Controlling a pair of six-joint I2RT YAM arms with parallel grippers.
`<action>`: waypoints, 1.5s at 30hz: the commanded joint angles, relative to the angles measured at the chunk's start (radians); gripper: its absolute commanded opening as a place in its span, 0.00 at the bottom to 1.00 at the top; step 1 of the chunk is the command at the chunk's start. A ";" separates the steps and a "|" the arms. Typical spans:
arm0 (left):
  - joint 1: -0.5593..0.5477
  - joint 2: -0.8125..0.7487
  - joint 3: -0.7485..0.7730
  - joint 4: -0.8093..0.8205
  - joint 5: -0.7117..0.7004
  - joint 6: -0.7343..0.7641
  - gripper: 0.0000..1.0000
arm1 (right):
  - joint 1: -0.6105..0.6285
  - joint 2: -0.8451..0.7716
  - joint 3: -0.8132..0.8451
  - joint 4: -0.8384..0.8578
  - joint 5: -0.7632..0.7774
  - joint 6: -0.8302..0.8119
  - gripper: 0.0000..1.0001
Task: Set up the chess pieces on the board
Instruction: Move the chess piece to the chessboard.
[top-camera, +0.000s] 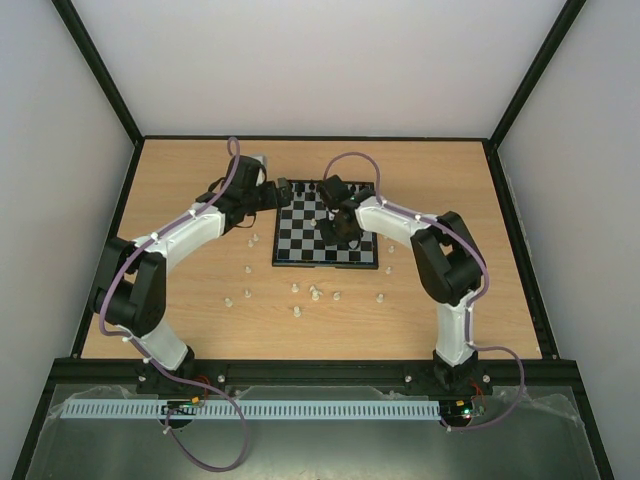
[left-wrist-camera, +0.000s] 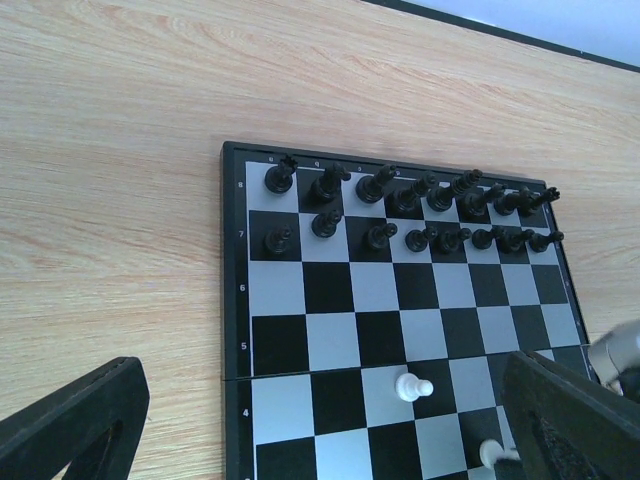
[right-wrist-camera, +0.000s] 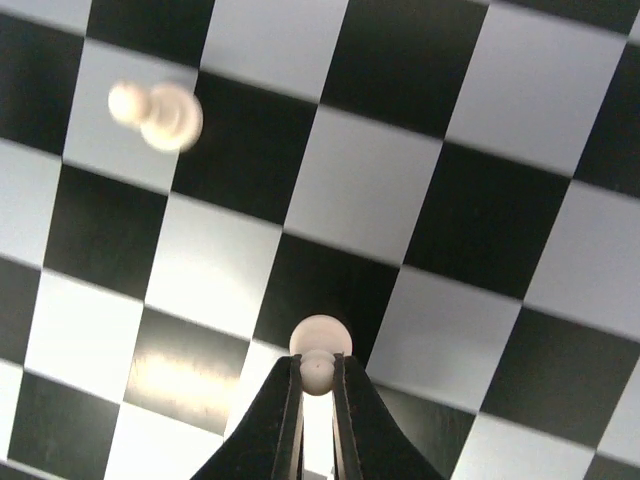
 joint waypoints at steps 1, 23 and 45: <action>-0.012 -0.007 0.007 -0.025 -0.012 0.012 1.00 | 0.013 -0.040 -0.081 -0.040 0.013 0.007 0.03; -0.022 -0.013 0.002 -0.038 -0.031 0.009 0.99 | 0.069 -0.083 -0.122 -0.036 0.003 0.026 0.05; -0.167 0.077 -0.004 -0.100 -0.113 0.047 0.86 | 0.006 -0.401 -0.224 0.052 0.026 0.046 0.47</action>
